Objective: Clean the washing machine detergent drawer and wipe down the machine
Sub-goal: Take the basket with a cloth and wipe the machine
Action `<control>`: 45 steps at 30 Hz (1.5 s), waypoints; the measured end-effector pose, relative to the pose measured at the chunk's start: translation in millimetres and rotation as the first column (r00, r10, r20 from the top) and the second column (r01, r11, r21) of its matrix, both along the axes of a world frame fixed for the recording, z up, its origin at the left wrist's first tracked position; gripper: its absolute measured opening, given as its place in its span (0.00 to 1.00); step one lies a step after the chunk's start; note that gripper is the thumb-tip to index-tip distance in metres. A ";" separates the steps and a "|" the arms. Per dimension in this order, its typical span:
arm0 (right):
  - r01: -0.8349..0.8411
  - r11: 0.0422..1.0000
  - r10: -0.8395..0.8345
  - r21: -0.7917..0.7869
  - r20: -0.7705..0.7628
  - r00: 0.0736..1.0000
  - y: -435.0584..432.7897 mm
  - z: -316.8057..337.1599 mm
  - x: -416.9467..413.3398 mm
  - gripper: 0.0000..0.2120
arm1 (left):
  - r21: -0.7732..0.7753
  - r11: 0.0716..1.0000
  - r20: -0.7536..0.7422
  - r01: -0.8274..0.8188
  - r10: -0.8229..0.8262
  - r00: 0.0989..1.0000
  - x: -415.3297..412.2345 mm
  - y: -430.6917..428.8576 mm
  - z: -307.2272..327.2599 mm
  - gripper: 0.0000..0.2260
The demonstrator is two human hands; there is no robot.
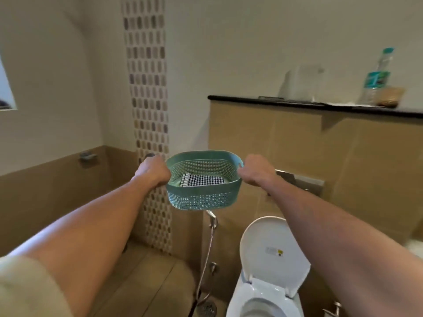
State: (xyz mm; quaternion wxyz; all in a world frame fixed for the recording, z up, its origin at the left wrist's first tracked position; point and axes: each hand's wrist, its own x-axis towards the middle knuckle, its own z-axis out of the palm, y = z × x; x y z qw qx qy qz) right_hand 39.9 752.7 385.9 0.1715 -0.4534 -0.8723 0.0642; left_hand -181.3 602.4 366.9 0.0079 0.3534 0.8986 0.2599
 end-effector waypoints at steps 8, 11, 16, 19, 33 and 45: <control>0.135 0.989 -0.137 -0.054 -0.026 0.990 84.0 87.6 22.8 0.12 | 0.091 0.973 0.063 0.213 -0.219 0.974 -16.2 127.0 87.4 0.08; 0.122 0.985 -0.139 -0.123 -0.141 0.980 113.7 128.0 13.1 0.11 | 0.196 0.944 0.149 0.265 -0.296 0.943 -37.7 168.9 126.1 0.06; 0.115 0.981 -0.157 -0.158 -0.284 0.946 162.0 200.5 -11.2 0.10 | 0.299 0.877 0.205 0.377 -0.445 0.872 -70.0 229.0 196.0 0.06; 0.135 0.980 -0.173 -0.148 -0.284 0.943 188.9 239.4 -24.9 0.12 | 0.327 0.833 0.180 0.446 -0.518 0.836 -86.3 264.4 232.8 0.06; 0.292 0.941 -0.332 -0.171 -0.304 0.893 328.1 262.5 -89.3 0.14 | 0.352 0.787 0.155 0.506 -0.583 0.798 -144.9 424.4 274.9 0.08; 0.159 0.986 -0.154 -0.051 -0.654 0.741 337.2 189.0 -85.7 0.46 | 0.764 0.601 0.353 0.233 -0.692 0.629 -137.8 440.5 206.6 0.30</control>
